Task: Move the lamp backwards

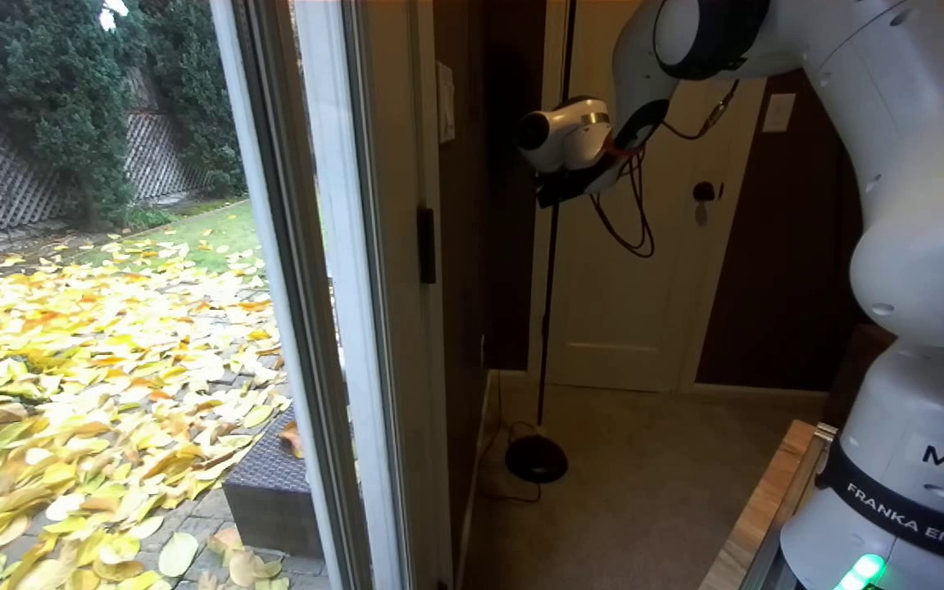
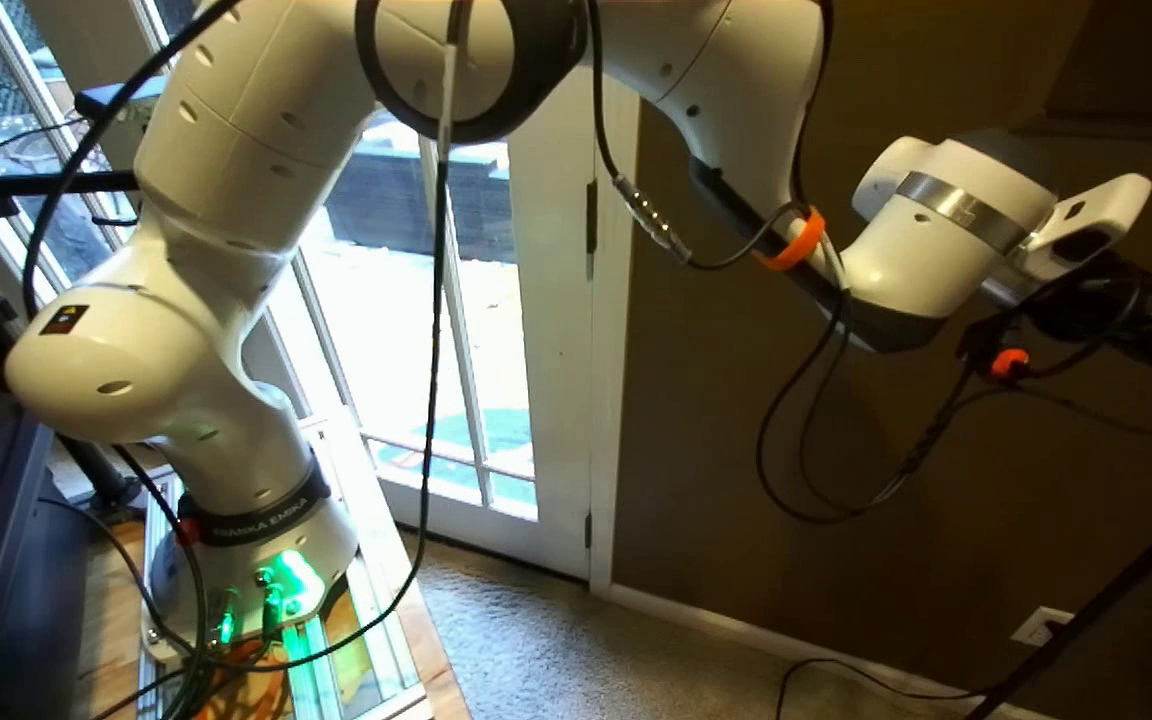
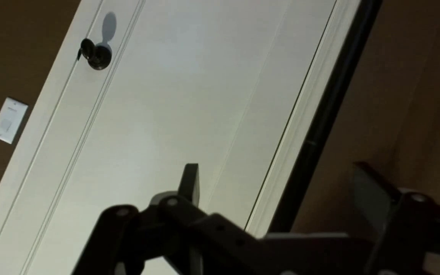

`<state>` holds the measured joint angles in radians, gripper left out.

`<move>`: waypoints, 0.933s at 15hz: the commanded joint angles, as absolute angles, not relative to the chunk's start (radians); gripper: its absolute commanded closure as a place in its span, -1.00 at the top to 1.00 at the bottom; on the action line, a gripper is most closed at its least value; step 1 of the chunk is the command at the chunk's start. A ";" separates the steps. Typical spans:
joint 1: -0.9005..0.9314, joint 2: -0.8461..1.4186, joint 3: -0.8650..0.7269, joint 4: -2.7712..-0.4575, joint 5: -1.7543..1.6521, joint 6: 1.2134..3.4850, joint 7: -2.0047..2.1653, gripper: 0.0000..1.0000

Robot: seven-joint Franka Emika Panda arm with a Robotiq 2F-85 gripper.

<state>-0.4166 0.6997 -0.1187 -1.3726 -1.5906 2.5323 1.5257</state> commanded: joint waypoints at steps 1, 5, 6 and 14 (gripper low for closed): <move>-0.429 0.525 -0.104 -1.617 -1.489 2.503 1.324 1.00; -0.427 0.353 -0.106 -1.801 -1.418 2.419 1.081 1.00; -0.437 0.307 -0.100 -1.848 -1.393 2.442 1.013 1.00; -0.363 -0.055 -0.155 -2.229 -0.971 2.613 0.487 1.00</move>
<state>-0.4096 0.1066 -0.1252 -2.0585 -1.1556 2.5659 0.6847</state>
